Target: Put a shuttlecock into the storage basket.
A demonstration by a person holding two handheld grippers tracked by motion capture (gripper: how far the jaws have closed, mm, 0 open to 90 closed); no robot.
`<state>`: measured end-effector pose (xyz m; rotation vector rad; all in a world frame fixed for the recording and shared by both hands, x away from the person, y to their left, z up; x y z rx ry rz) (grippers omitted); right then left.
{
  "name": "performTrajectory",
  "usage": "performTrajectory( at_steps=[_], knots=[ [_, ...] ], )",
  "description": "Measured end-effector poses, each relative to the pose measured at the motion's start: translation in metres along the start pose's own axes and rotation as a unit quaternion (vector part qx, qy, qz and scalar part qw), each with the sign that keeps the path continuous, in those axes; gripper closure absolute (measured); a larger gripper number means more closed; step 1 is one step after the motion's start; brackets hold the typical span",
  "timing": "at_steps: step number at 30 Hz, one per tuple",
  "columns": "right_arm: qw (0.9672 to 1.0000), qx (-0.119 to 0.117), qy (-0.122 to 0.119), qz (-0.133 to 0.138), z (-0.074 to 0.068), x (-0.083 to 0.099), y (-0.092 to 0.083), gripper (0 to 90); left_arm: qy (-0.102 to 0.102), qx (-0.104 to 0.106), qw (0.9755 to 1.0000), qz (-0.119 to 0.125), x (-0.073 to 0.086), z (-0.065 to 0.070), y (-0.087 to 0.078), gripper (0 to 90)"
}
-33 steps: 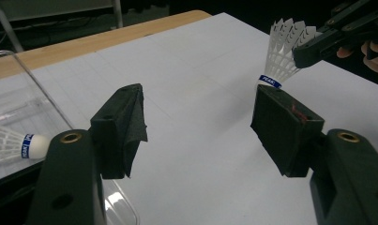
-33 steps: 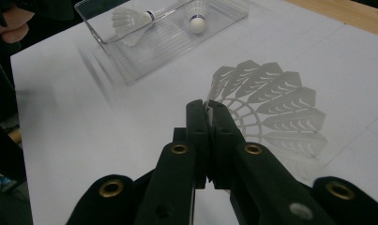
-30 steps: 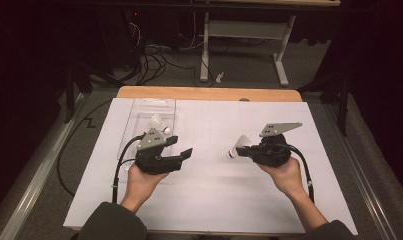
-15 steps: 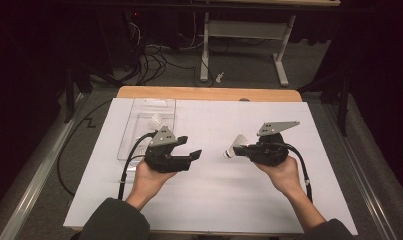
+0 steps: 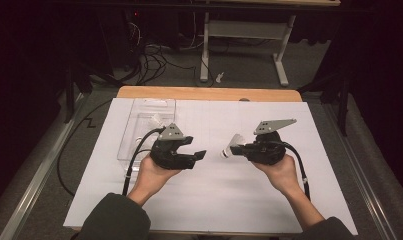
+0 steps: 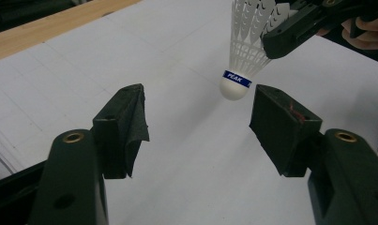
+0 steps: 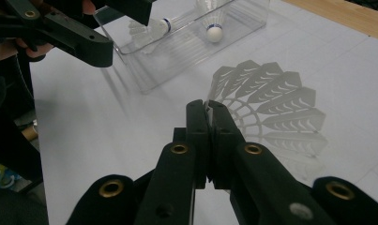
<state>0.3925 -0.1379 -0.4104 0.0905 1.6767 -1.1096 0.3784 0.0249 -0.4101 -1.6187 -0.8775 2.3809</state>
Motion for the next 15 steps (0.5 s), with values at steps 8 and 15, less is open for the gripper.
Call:
performTrajectory(
  at_steps=[8, 15],
  knots=[
    [1.0000, -0.006, -0.003, -0.002, -0.003, -0.005, 0.001, 89.3, 0.011, 0.001, 0.9990, -0.042, -0.004, -0.002, 0.009, 36.7],
    [0.9999, -0.011, -0.005, -0.004, -0.005, -0.008, 0.002, 89.3, 0.020, 0.005, 0.9971, -0.073, -0.005, -0.001, 0.016, 36.6]
  ],
)
Point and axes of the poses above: each handheld gripper's, and its own axes: y roughly forward along the jaws, x roughly out of its underside, z roughly to its right, the point moved 9 cm from there along y, roughly forward along the jaws, and after that the axes turned 15 degrees about x, right-handed, at the moved point
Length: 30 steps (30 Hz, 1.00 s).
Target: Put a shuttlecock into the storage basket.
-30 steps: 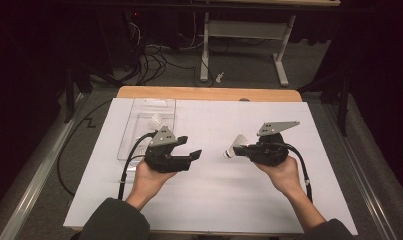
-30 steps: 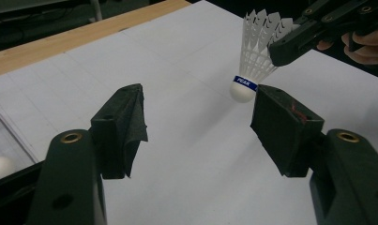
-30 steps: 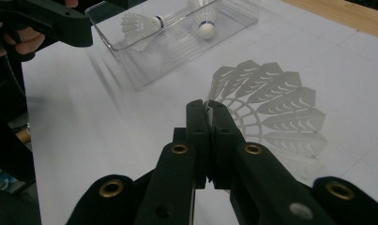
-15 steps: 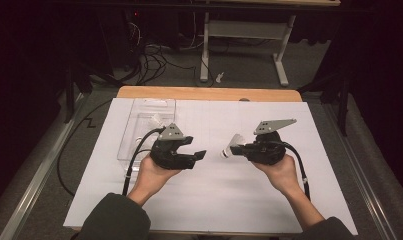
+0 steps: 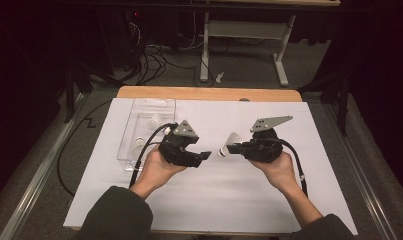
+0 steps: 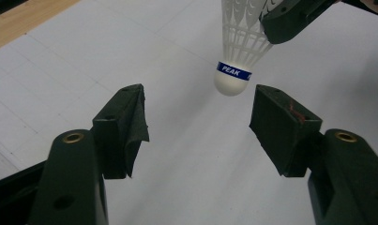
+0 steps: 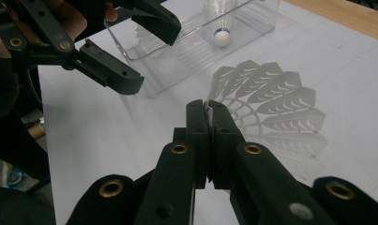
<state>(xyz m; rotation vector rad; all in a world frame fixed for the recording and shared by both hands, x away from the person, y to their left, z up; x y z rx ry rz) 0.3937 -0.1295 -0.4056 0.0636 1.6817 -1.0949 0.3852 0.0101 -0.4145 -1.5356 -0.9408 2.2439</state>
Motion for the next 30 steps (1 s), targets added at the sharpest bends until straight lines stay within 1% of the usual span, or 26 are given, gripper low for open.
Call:
performTrajectory(
  at_steps=[4, 9, 17, 19, 24, 30],
  knots=[
    [1.0000, -0.004, -0.001, 0.000, -0.002, -0.001, 0.001, 89.3, 0.001, 0.006, 0.9999, -0.011, -0.001, 0.001, 0.003, 37.1],
    [1.0000, -0.009, -0.001, 0.001, -0.004, -0.004, 0.003, 89.3, -0.011, 0.016, 0.9997, -0.013, -0.002, 0.001, 0.005, 37.1],
    [0.9997, -0.023, -0.005, 0.002, -0.011, -0.011, 0.007, 89.3, -0.007, 0.025, 0.9993, -0.027, -0.004, 0.004, 0.011, 37.1],
    [0.9996, -0.027, -0.005, 0.002, -0.013, -0.012, 0.008, 89.3, -0.007, 0.027, 0.9991, -0.032, -0.004, 0.004, 0.013, 37.5],
    [0.9994, -0.033, -0.008, 0.002, -0.018, -0.016, 0.010, 89.3, -0.009, 0.030, 0.9989, -0.036, -0.006, 0.003, 0.017, 38.8],
    [0.9991, -0.041, -0.011, 0.001, -0.022, -0.019, 0.013, 89.3, -0.007, 0.033, 0.9983, -0.049, -0.006, 0.003, 0.021, 40.9]
  ],
)
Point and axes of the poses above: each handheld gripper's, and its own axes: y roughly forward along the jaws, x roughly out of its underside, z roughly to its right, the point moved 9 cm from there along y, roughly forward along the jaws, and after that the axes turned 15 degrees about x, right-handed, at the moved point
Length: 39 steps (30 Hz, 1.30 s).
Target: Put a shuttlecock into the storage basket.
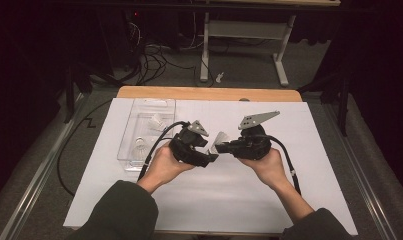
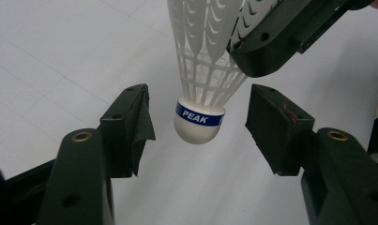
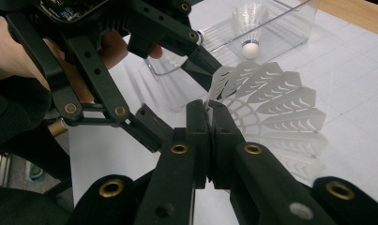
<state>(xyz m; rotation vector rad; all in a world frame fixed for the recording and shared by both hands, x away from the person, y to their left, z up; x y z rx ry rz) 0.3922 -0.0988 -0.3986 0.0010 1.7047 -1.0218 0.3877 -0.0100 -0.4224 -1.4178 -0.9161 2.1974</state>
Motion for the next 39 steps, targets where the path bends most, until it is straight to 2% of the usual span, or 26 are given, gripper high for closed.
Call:
performTrajectory(
  at_steps=[18, 39],
  knots=[
    [0.9998, -0.017, 0.003, 0.004, -0.0076, -0.0018, 0.0040, 89.3, 0.000, 0.014, 0.9998, -0.017, 0.0032, 0.0014, 0.0073, 53.6],
    [0.9998, -0.022, 0.004, 0.001, -0.0073, -0.0007, 0.0046, 88.6, 0.010, 0.011, 0.9990, -0.042, 0.0082, 0.0025, 0.0063, 64.0]
  ],
)
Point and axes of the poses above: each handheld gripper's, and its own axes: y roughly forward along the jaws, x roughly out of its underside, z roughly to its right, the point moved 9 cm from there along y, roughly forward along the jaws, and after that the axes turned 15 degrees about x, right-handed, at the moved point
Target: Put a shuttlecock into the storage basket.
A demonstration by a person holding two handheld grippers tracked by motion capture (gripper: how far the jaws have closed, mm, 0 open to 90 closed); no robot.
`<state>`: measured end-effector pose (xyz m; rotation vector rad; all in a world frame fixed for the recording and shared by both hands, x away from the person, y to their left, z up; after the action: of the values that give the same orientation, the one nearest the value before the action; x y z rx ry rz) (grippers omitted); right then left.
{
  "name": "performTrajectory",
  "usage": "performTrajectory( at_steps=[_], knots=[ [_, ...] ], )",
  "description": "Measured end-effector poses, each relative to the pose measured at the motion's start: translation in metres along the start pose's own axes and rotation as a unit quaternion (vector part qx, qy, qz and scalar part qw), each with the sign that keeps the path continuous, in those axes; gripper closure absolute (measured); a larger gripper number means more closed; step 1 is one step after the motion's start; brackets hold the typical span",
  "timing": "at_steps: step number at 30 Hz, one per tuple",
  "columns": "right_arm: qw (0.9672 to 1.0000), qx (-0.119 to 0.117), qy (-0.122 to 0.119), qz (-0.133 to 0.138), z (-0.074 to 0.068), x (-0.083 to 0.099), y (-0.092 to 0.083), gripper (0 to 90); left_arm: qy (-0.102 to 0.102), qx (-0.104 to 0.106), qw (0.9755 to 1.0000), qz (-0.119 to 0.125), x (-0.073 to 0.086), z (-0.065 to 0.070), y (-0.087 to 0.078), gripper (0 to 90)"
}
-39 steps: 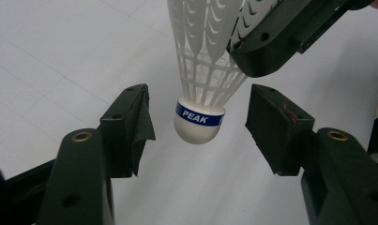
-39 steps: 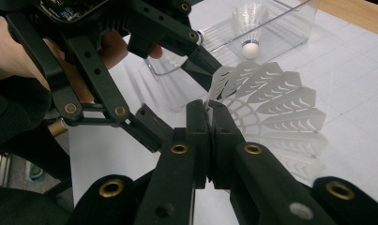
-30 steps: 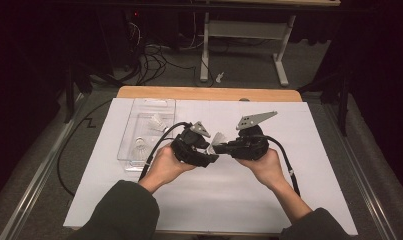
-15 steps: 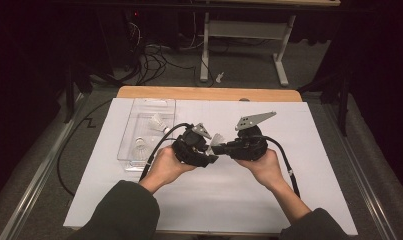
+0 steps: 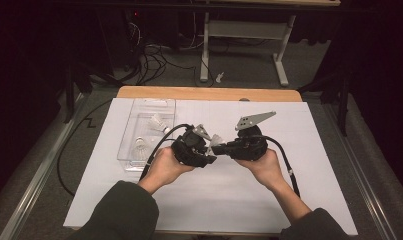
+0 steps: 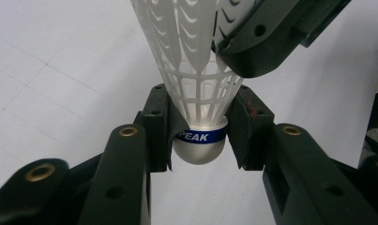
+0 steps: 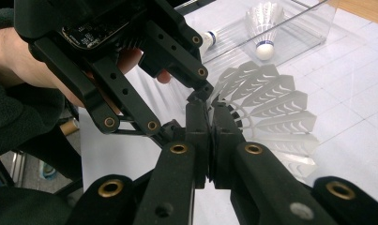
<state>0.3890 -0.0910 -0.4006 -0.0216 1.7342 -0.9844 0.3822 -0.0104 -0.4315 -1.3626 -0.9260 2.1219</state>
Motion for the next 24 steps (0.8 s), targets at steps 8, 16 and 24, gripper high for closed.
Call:
performTrajectory(
  at_steps=[8, 16, 24],
  knots=[
    [1.0000, 0.003, 0.000, -0.002, 0.0006, 0.0004, 0.0005, 85.7, 0.001, -0.004, 0.9999, -0.011, 0.0023, -0.0011, 0.0001, 65.0],
    [0.9998, 0.020, -0.005, -0.001, 0.0039, 0.0003, -0.0023, 81.3, -0.003, -0.009, 0.9998, -0.017, 0.0045, -0.0043, -0.0011, 65.1],
    [0.9995, 0.031, -0.005, 0.001, 0.0057, 0.0010, -0.0041, 70.9, -0.005, -0.012, 0.9998, -0.016, 0.0050, -0.0050, -0.0039, 65.1]
  ],
)
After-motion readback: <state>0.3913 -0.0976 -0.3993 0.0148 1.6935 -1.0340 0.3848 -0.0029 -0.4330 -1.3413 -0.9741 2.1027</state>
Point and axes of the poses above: each handheld gripper's, and its own axes: y roughly forward along the jaws, x roughly out of its underside, z roughly to its right, the point moved 9 cm from there along y, roughly forward along the jaws, and after that the axes turned 15 degrees about x, right-handed, at the moved point
